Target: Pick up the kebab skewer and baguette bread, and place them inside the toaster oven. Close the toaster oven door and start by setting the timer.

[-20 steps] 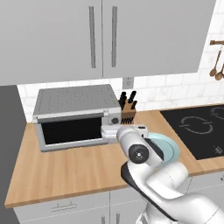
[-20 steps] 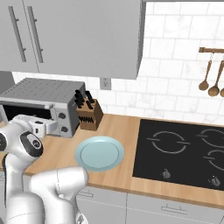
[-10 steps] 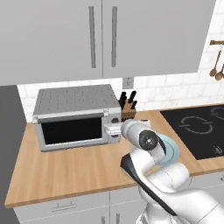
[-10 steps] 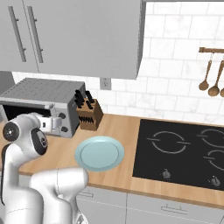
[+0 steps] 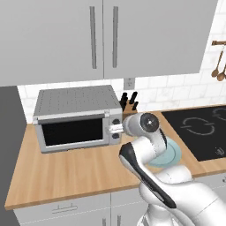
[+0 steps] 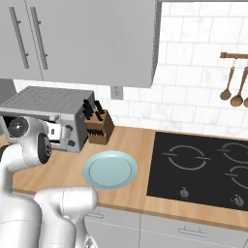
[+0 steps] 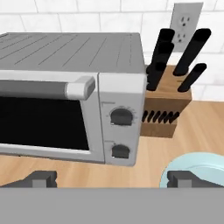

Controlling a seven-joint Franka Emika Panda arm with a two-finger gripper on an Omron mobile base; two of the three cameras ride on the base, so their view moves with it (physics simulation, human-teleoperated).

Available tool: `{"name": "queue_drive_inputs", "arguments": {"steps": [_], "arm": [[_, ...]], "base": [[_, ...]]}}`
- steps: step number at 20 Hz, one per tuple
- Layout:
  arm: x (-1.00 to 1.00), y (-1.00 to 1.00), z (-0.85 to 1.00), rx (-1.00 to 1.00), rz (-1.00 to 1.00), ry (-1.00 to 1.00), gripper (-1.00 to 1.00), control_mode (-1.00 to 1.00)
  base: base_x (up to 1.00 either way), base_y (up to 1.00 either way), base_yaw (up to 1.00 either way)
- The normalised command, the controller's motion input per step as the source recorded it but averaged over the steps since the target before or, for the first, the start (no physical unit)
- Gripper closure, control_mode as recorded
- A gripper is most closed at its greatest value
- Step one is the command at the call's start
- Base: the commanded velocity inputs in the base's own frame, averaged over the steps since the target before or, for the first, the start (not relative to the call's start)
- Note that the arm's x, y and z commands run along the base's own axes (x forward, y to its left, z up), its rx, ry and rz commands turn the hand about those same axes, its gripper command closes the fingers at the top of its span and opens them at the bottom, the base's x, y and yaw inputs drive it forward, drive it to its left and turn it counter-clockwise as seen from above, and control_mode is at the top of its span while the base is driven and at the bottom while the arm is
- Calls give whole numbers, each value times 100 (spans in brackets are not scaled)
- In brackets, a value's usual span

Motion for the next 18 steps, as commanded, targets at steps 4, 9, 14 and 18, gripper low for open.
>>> {"name": "queue_drive_inputs", "arguments": {"steps": [4, 9, 14, 18], "arm": [[0, 1, -11, 0, 0, 19, -100, -100], [9, 0, -35, 0, 0, 4, -100, -100], [17, 0, -40, 0, 0, 0, -100, -100], [19, -2, -32, 0, 0, 0, -100, -100]], "base": [[0, 0, 0], [0, 0, 0], [0, 0, 0], [0, 0, 0]]}}
